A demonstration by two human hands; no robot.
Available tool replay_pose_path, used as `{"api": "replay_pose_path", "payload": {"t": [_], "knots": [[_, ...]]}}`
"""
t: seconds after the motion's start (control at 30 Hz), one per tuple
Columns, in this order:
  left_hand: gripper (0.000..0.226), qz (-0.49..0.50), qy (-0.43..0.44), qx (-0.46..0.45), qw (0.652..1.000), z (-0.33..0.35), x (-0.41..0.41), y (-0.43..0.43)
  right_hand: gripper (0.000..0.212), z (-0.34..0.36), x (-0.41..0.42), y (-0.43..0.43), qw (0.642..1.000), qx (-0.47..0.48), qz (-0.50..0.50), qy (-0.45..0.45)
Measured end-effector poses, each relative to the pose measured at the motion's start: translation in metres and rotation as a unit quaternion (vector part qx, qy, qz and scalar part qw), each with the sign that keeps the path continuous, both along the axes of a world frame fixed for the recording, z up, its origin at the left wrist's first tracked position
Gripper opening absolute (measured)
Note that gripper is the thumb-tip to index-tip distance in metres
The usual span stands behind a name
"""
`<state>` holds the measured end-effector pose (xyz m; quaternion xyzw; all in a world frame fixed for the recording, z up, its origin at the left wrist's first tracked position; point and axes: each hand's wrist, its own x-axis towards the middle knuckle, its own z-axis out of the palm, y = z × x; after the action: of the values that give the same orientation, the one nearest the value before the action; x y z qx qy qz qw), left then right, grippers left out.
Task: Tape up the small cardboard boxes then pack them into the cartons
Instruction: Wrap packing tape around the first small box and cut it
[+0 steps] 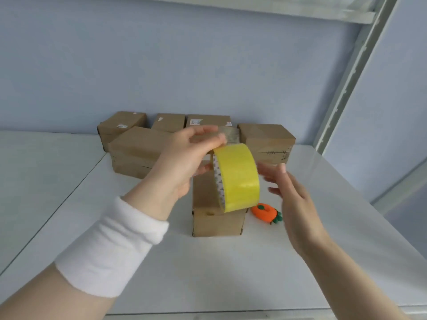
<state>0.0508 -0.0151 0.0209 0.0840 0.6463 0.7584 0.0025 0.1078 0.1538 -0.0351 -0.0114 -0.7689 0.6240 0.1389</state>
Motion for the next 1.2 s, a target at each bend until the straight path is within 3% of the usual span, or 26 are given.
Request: {"api": "replay_pose_path", "payload": {"t": [0.07,0.1,0.2,0.3,0.43,0.53,0.6,0.9,1.03,1.13,1.2], "knots": [[0.011,-0.005,-0.016,0.008,1.0,0.004,-0.009,0.009,0.045,0.016,0.012,-0.016,0.992,-0.032,0.123,0.022],[0.008,-0.006,-0.021,-0.001,1.0,0.007,-0.014,0.013,0.04,0.021,0.014,-0.022,0.989,-0.03,0.139,0.034],[0.007,-0.03,-0.054,-0.057,0.996,0.012,-0.034,0.012,0.023,0.026,0.002,-0.03,0.995,-0.043,0.075,0.057],[0.015,-0.056,-0.088,-0.103,0.989,0.011,-0.057,0.002,0.025,0.029,-0.012,-0.034,0.997,-0.06,0.042,0.031],[0.012,-0.054,-0.05,-0.214,0.974,-0.008,-0.085,0.001,0.032,0.029,-0.027,-0.041,0.998,-0.052,-0.018,0.003],[0.019,-0.053,-0.057,-0.257,0.963,-0.023,-0.102,0.005,0.025,0.022,-0.03,-0.045,0.999,-0.044,-0.019,-0.003],[0.018,-0.069,-0.064,-0.283,0.954,-0.032,-0.109,0.005,0.033,0.016,-0.033,-0.049,0.999,-0.028,-0.039,-0.02],[0.009,-0.166,-0.143,-0.232,0.948,-0.062,-0.126,0.002,0.035,-0.002,-0.056,-0.075,0.962,0.003,-0.256,0.1],[0.01,-0.206,-0.137,-0.257,0.934,-0.064,-0.133,0.003,0.028,-0.005,-0.056,-0.074,0.958,0.011,-0.261,0.12],[0.005,-0.199,-0.116,-0.272,0.934,-0.06,-0.133,0.002,0.031,-0.006,-0.057,-0.073,0.959,0.011,-0.256,0.12],[0.015,-0.199,-0.084,-0.3,0.929,-0.057,-0.131,0.003,0.038,-0.005,-0.055,-0.072,0.964,0.013,-0.239,0.112]]}}
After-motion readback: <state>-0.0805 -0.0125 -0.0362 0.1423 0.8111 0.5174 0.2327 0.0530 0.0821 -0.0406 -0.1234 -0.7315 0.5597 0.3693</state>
